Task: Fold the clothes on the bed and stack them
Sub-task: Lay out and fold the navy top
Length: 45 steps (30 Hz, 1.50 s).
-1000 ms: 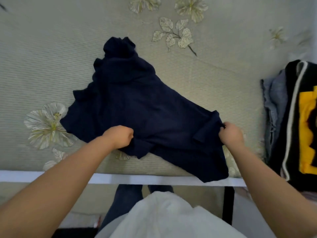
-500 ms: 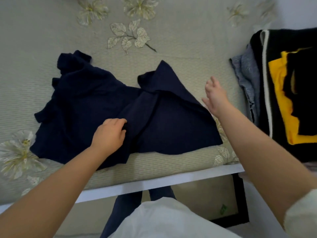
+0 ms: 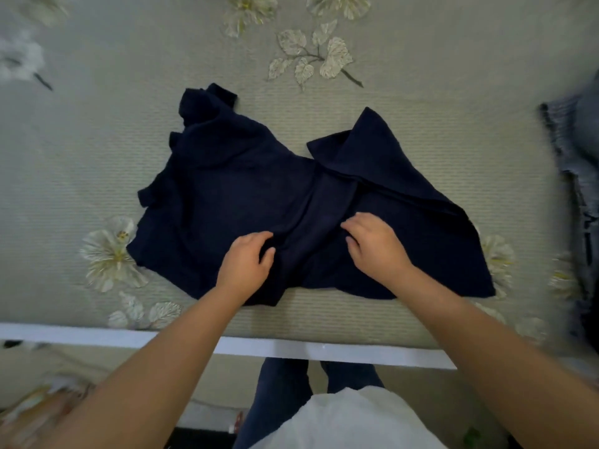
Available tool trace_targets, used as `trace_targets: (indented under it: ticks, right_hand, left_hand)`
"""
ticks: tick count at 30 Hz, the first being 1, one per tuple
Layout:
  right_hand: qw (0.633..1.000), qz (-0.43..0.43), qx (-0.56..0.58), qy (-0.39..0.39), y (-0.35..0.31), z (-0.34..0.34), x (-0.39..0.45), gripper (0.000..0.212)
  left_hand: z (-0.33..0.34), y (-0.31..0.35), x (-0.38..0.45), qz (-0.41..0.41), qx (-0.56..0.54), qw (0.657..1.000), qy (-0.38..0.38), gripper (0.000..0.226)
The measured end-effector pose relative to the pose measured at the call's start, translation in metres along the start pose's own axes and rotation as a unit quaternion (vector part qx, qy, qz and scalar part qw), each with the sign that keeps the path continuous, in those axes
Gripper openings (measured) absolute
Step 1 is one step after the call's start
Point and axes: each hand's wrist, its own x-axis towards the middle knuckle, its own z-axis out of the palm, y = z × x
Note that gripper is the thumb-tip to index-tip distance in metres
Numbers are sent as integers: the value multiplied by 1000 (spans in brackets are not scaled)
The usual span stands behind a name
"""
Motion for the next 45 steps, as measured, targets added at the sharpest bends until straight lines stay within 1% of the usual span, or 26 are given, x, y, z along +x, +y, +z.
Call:
trace_targets:
  ticks: [2, 4, 8, 11, 13, 15, 17, 19, 21, 22, 24, 26, 27, 28, 30, 31, 32, 33, 34, 36, 38, 40, 41, 42, 43, 45]
  right_hand:
    - [999, -41, -14, 20, -22, -2, 33, 29]
    - [997, -66, -32, 37, -49, -2, 68, 36]
    - [992, -66, -109, 17, -99, 8, 130, 59]
    - [975, -120, -185, 1, -133, 23, 160, 63]
    - [957, -170, -235, -14, -156, 38, 174, 63]
    - [938, -213, -269, -41, -179, 56, 185, 63]
    - [924, -232, -293, -80, -198, 72, 196, 64]
    - [918, -222, -306, -123, -210, 80, 211, 59]
    - [909, -221, -322, -145, -215, 77, 222, 39]
    - [906, -234, -325, -137, -216, 72, 224, 31]
    - [911, -268, -297, -100, -216, 57, 224, 24]
    - [921, -298, -246, -48, -216, 35, 217, 18]
    - [924, -311, -222, -15, -215, 20, 212, 13]
    - [926, -318, -201, 25, -214, 5, 206, 10]
    - [929, -311, -175, 95, -204, -26, 192, 6]
    - [932, -295, -169, 125, -194, -40, 183, 6]
    - [937, -269, -162, 151, -181, -52, 172, 6]
    - [946, -231, -149, 172, -164, -63, 160, 5]
    - [957, -177, -131, 189, -144, -72, 144, 6]
    - [972, -53, -92, 208, -98, -82, 107, 11]
    - [974, 85, -44, 203, -47, -84, 68, 16]
    - [950, 236, 20, 202, -1, -80, 32, 17]
    - [930, 303, 46, 201, 20, -76, 16, 20]
    - [913, 354, 68, 193, 37, -69, 2, 24]
    - [900, 388, 90, 174, 50, -61, -11, 25]
    - [893, 407, 138, 133, 61, -40, -28, 24]
  left_hand:
    - [-11, -14, -2, -41, -3, 997, 58, 36]
    - [-22, -37, -8, -97, 1, 991, 93, 38]
    - [-37, -89, -23, -204, 3, 969, 140, 48]
    - [-44, -125, -26, -266, -33, 949, 165, 54]
    - [-47, -146, -21, -281, -99, 936, 187, 51]
    - [-51, -159, -15, -303, -198, 912, 195, 44]
    - [-52, -168, -9, -330, -279, 883, 185, 37]
    - [-51, -173, -6, -334, -356, 854, 182, 23]
    - [-51, -176, -7, -316, -433, 824, 182, 6]
    - [-53, -177, -8, -304, -460, 813, 184, 14]
    - [-58, -178, -12, -279, -500, 797, 194, 23]
    - [-68, -176, -15, -252, -512, 794, 210, 20]
    - [-73, -175, -15, -239, -503, 801, 221, 16]
    - [-79, -173, -14, -226, -476, 818, 231, 12]
    - [-94, -164, -11, -163, -357, 882, 262, 9]
    - [-100, -155, -7, -96, -284, 912, 282, 9]
    - [-106, -143, -3, -17, -220, 931, 290, 9]
    - [-110, -129, 1, 62, -163, 943, 284, 10]
    - [-113, -111, 4, 132, -115, 950, 257, 14]
    - [-105, -75, 8, 248, -33, 950, 188, 14]
    - [-80, -38, 6, 322, 43, 939, 112, 23]
    - [-48, -8, -1, 357, 103, 928, -10, 16]
    - [-29, 2, -4, 354, 116, 924, -87, 19]
    - [-11, 8, -6, 338, 102, 926, -132, 26]
    - [0, 13, -8, 316, 94, 932, -153, 30]
    - [1, 17, -11, 268, 55, 954, -121, 27]
